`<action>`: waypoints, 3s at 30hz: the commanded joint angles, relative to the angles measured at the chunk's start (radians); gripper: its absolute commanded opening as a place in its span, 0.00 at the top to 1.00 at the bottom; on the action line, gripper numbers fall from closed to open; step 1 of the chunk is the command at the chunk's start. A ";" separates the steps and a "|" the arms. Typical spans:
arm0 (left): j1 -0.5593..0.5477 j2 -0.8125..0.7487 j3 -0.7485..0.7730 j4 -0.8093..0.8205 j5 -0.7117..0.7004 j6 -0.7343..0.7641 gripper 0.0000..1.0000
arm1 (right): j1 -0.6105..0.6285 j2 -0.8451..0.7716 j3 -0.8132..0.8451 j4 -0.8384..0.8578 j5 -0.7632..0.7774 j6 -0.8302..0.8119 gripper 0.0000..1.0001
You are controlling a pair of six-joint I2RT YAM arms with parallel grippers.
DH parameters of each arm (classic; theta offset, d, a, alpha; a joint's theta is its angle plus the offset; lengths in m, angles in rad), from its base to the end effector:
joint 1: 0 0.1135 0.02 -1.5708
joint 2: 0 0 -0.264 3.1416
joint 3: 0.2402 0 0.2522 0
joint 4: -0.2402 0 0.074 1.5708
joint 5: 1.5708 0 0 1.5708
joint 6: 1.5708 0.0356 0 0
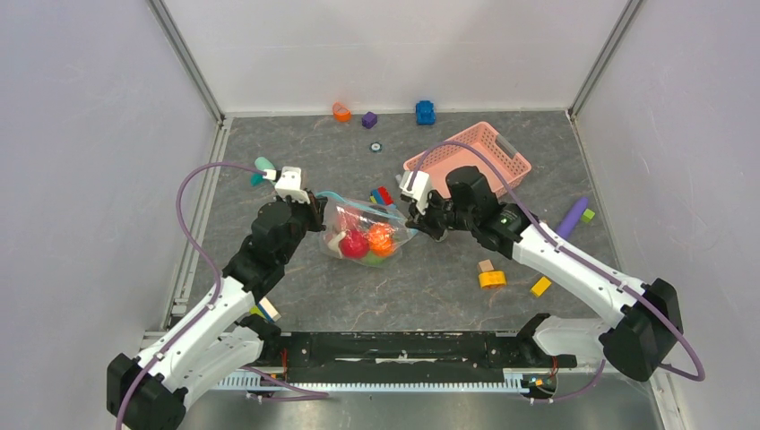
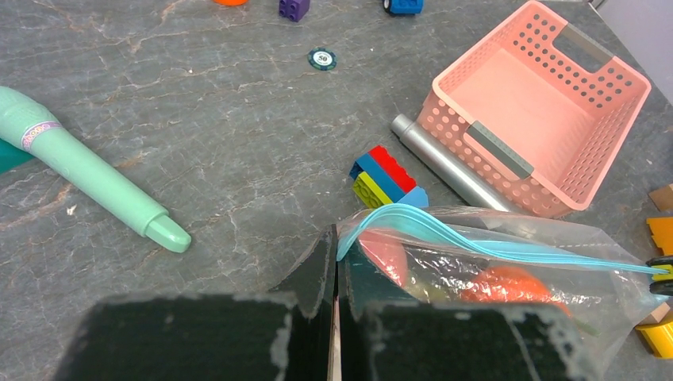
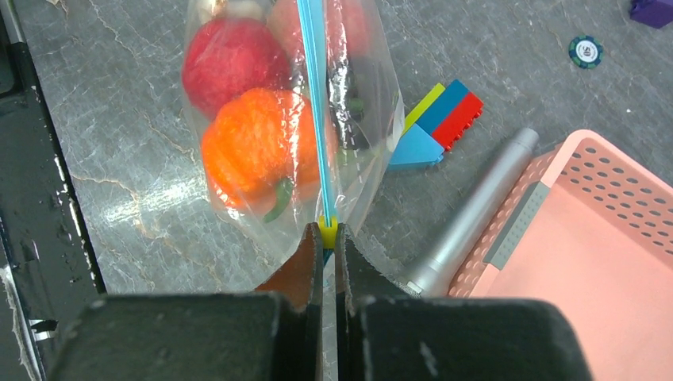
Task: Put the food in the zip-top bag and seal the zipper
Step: Zip the zipper food storage bag at the center of the board.
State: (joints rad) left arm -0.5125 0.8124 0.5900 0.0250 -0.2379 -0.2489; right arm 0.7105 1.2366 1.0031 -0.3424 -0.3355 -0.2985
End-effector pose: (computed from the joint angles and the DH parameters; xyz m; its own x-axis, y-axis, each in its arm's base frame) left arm 0.1759 -0.0893 0.2883 -0.2334 -0.1433 -0.9617 0.2246 0.9544 -0.1968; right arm 0.2015 0.1888 0.3060 -0.1519 -0.4970 -0.8543 -0.9101 0.4075 -0.0753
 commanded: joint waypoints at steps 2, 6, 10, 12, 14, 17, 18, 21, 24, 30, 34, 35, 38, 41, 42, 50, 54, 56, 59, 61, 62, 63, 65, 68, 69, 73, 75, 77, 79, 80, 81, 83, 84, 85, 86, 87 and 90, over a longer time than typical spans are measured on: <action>0.087 0.005 0.044 0.046 -0.335 0.008 0.98 | -0.067 -0.048 -0.063 -0.238 0.072 0.022 1.00; 0.099 0.013 0.044 0.046 -0.334 -0.001 0.98 | -0.085 -0.044 -0.083 -0.236 0.068 0.018 1.00; 0.109 0.014 0.042 0.046 -0.330 -0.012 0.98 | -0.098 -0.042 -0.109 -0.223 0.077 0.009 1.00; 0.112 0.014 0.042 0.047 -0.322 -0.013 0.98 | -0.107 -0.047 -0.126 -0.206 0.077 0.014 1.00; 0.115 0.013 0.042 0.050 -0.295 -0.008 0.98 | -0.112 -0.052 -0.136 -0.184 0.069 0.015 1.00; 0.116 0.001 0.041 0.067 -0.078 0.064 0.98 | -0.114 -0.063 -0.125 -0.133 0.016 0.005 1.00; 0.115 -0.006 0.039 0.075 0.042 0.096 0.87 | -0.115 -0.064 -0.114 -0.115 -0.014 -0.005 1.00; 0.116 -0.030 0.052 0.097 0.386 0.176 0.01 | -0.114 -0.048 -0.051 -0.087 -0.086 -0.029 1.00; 0.115 -0.051 0.092 0.096 0.547 0.245 0.00 | -0.113 -0.013 0.021 -0.089 -0.155 -0.057 1.00; 0.115 -0.022 0.233 -0.045 0.706 0.400 0.00 | -0.112 0.027 0.132 -0.099 -0.193 -0.083 1.00; 0.114 0.049 0.323 -0.110 0.894 0.449 0.00 | -0.112 0.039 0.185 -0.060 -0.293 -0.053 1.00; 0.114 0.070 0.342 -0.131 0.964 0.459 0.00 | -0.113 0.045 0.196 -0.055 -0.309 -0.043 1.00; 0.109 0.128 0.381 -0.187 1.127 0.503 0.00 | -0.111 0.055 0.222 -0.045 -0.309 -0.011 1.00; 0.092 0.161 0.373 -0.169 1.154 0.500 0.00 | -0.106 0.055 0.235 -0.047 -0.313 -0.005 1.00; 0.083 0.173 0.373 -0.171 1.154 0.499 0.00 | -0.104 0.055 0.238 -0.051 -0.317 -0.007 1.00; -0.001 0.289 0.382 -0.179 1.062 0.475 0.00 | -0.104 0.064 0.248 -0.072 -0.306 0.017 1.00; -0.015 0.332 0.387 -0.203 0.985 0.505 0.00 | -0.103 0.064 0.256 -0.087 -0.307 0.015 1.00; -0.015 0.348 0.389 -0.204 0.939 0.515 0.00 | -0.103 0.063 0.260 -0.097 -0.310 0.012 1.00; -0.017 0.374 0.416 -0.251 0.926 0.546 0.16 | -0.103 0.066 0.267 -0.112 -0.310 0.018 1.00; -0.017 0.389 0.430 -0.270 0.920 0.557 0.47 | -0.103 0.063 0.266 -0.119 -0.308 0.015 1.00; -0.017 0.397 0.435 -0.273 0.910 0.558 0.72 | -0.104 0.061 0.266 -0.128 -0.303 0.012 1.00; -0.017 0.401 0.439 -0.276 0.898 0.557 0.96 | -0.104 0.062 0.268 -0.141 -0.286 0.005 1.00; -0.017 0.398 0.435 -0.268 0.852 0.543 0.98 | -0.104 0.058 0.275 -0.183 -0.224 -0.025 1.00; -0.017 0.364 0.400 -0.231 0.776 0.534 0.98 | -0.104 0.046 0.277 -0.264 -0.094 -0.086 1.00; -0.017 0.346 0.381 -0.215 0.753 0.538 0.98 | -0.104 0.040 0.277 -0.287 -0.031 -0.097 1.00; -0.017 0.292 0.319 -0.161 0.681 0.555 0.98 | -0.106 0.007 0.242 -0.334 0.135 -0.111 1.00; -0.016 0.285 0.312 -0.168 0.657 0.558 0.98 | -0.108 -0.012 0.227 -0.340 0.164 -0.123 1.00; -0.016 0.289 0.315 -0.185 0.648 0.561 0.98 | -0.109 -0.031 0.219 -0.342 0.188 -0.131 1.00; -0.015 0.294 0.320 -0.198 0.646 0.560 0.98 | -0.111 -0.043 0.209 -0.345 0.213 -0.145 1.00; -0.016 0.295 0.322 -0.203 0.646 0.561 0.98 | -0.112 -0.048 0.201 -0.346 0.223 -0.154 1.00; -0.017 0.295 0.323 -0.205 0.644 0.561 0.98 | -0.114 -0.054 0.193 -0.348 0.234 -0.162 1.00; -0.017 0.291 0.323 -0.210 0.650 0.565 0.98 | -0.115 -0.058 0.185 -0.359 0.241 -0.173 1.00; -0.015 0.287 0.323 -0.212 0.650 0.566 0.98 | -0.114 -0.058 0.183 -0.365 0.244 -0.180 1.00; -0.015 0.285 0.324 -0.215 0.653 0.566 0.98 | -0.115 -0.058 0.180 -0.366 0.245 -0.181 1.00; -0.016 0.283 0.328 -0.222 0.663 0.567 0.98 | -0.116 -0.055 0.181 -0.363 0.239 -0.182 0.99; -0.015 0.283 0.337 -0.237 0.688 0.564 0.98 | -0.114 -0.052 0.184 -0.358 0.217 -0.181 0.99; -0.020 0.291 0.376 -0.296 0.792 0.540 0.98 | -0.115 -0.044 0.204 -0.338 0.116 -0.179 0.90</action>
State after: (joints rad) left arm -0.5774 1.1431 0.9115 -0.1322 0.5663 0.2714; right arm 0.6518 1.2285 1.2011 -0.5446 -0.3538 -0.4339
